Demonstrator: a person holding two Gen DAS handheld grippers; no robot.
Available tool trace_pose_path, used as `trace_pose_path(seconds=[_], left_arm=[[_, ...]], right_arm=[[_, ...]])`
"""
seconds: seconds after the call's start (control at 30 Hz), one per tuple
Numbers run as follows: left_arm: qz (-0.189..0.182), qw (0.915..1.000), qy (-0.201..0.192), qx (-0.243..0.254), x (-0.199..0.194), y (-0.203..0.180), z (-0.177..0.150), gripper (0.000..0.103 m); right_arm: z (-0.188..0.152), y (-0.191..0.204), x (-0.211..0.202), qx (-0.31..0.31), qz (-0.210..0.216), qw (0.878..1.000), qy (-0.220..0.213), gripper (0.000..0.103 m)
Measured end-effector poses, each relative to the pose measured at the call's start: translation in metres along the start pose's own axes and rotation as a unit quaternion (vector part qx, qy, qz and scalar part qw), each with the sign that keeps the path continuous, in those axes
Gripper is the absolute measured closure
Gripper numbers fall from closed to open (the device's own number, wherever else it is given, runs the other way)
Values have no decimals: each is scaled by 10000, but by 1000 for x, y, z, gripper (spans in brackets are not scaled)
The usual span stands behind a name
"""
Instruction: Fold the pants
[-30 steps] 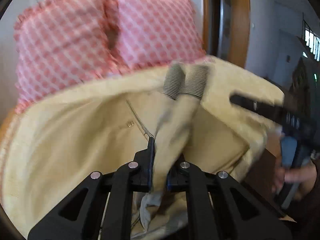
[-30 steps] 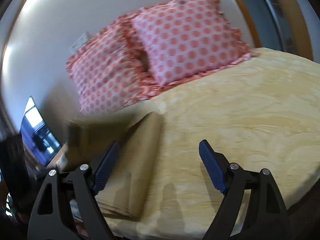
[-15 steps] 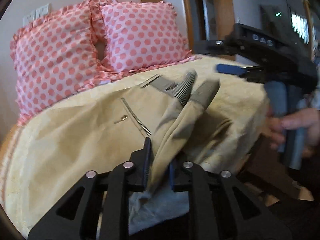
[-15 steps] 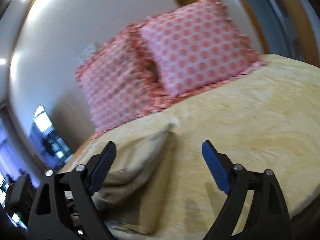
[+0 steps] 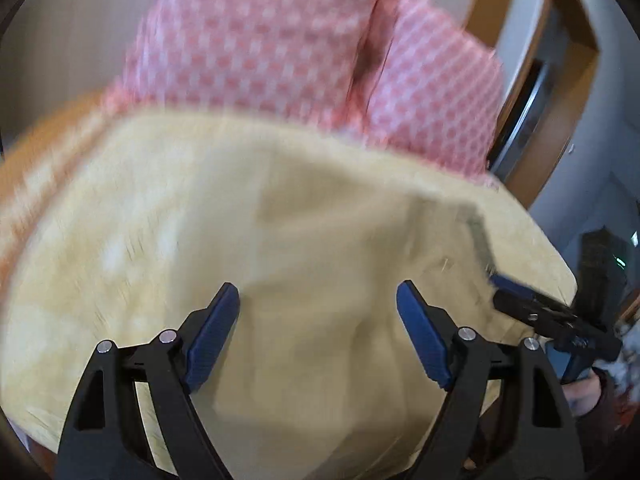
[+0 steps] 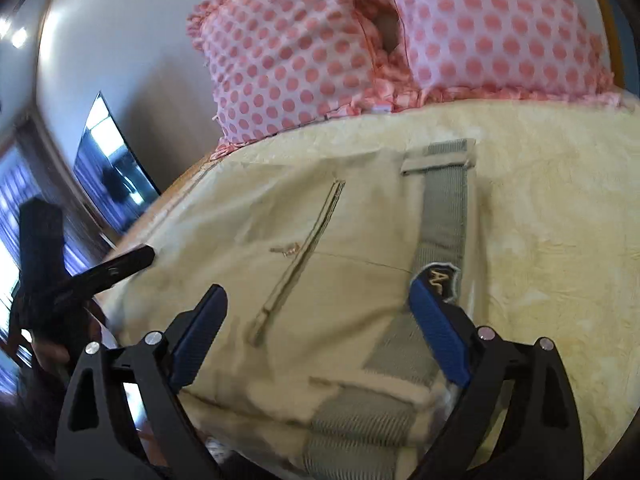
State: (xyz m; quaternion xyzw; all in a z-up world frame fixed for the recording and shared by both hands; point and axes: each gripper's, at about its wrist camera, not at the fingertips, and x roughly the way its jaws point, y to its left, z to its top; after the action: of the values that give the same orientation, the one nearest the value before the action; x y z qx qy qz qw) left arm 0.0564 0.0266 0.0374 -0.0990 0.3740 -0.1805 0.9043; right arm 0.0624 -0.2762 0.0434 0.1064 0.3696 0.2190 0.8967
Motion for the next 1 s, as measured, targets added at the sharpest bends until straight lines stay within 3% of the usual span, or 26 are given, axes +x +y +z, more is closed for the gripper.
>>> trace_pose_path(seconds=[0.07,0.13,0.2,0.33,0.47,0.6,0.67,0.77,0.9,0.97,1.0], left_arm=[[90,9997,-3,241,2,-1,-4,22],[-45,9998,50,178,-3,2,-2,22],[-517,9983,43,-263,-14,21,10,22],[-473,9964,-94,-693,-21,56,37,22],[-673,9925,402,-935,7,83,61,26],[-814,9898,812,-844,35,84,67,28],[-918,9889,851,-804,46,86,72,28],[-1251,9835,854,-993,60,97,82,28],[-1543,9748,942,-1309,73,106,92,28],[-1463,9742,1000,-1398,77,106,93,48],[-1329,9750,1042,-1442,79,107,92,66]], right_arm=[[-10,8,-7,-253,-197,9994,91,10],[-11,14,-12,-425,-301,9984,235,10],[0,2,-21,-128,-63,9998,154,11],[38,-49,-21,672,-8,9977,-71,11],[58,-82,10,1076,66,9937,302,31],[62,-90,28,1098,137,9929,442,39],[64,-93,34,1130,165,9924,450,54],[61,-97,36,1232,390,9904,483,62],[62,-112,39,1608,675,9833,527,64],[64,-113,41,1642,723,9820,582,81],[63,-113,41,1650,850,9807,614,84]])
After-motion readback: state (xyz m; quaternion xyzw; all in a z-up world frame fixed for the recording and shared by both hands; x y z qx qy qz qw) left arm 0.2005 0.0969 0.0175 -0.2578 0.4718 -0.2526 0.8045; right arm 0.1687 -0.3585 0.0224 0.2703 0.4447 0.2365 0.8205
